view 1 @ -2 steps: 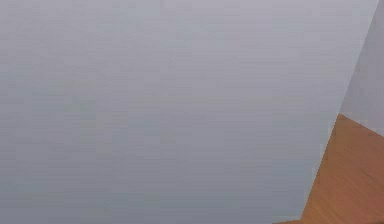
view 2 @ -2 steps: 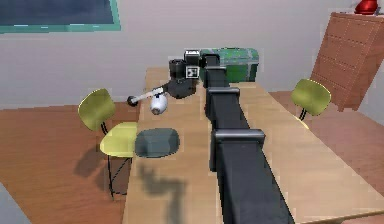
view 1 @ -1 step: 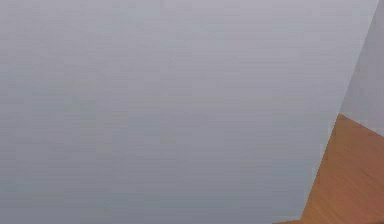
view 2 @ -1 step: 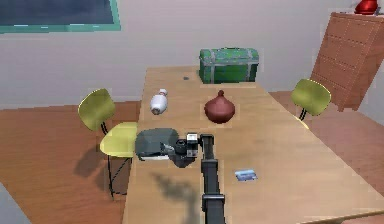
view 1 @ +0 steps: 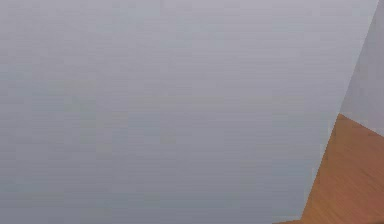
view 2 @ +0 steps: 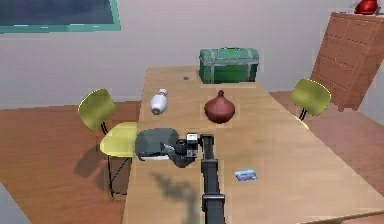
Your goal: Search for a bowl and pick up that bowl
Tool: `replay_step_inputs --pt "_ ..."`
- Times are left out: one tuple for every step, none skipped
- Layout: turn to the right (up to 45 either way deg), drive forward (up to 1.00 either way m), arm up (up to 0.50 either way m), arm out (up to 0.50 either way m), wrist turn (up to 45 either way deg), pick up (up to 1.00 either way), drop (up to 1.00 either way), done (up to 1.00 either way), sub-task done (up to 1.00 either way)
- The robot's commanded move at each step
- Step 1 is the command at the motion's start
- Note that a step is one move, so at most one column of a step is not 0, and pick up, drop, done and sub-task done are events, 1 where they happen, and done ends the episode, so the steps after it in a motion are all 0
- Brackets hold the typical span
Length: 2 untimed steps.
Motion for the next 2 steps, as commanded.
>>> replay_step_inputs --pt "0.0 0.00 0.10 0.00 0.0 0.00 0.00 0.00 0.00" --pt "0.0 0.00 0.00 0.00 0.0 0.00 0.00 1.00 0.00"
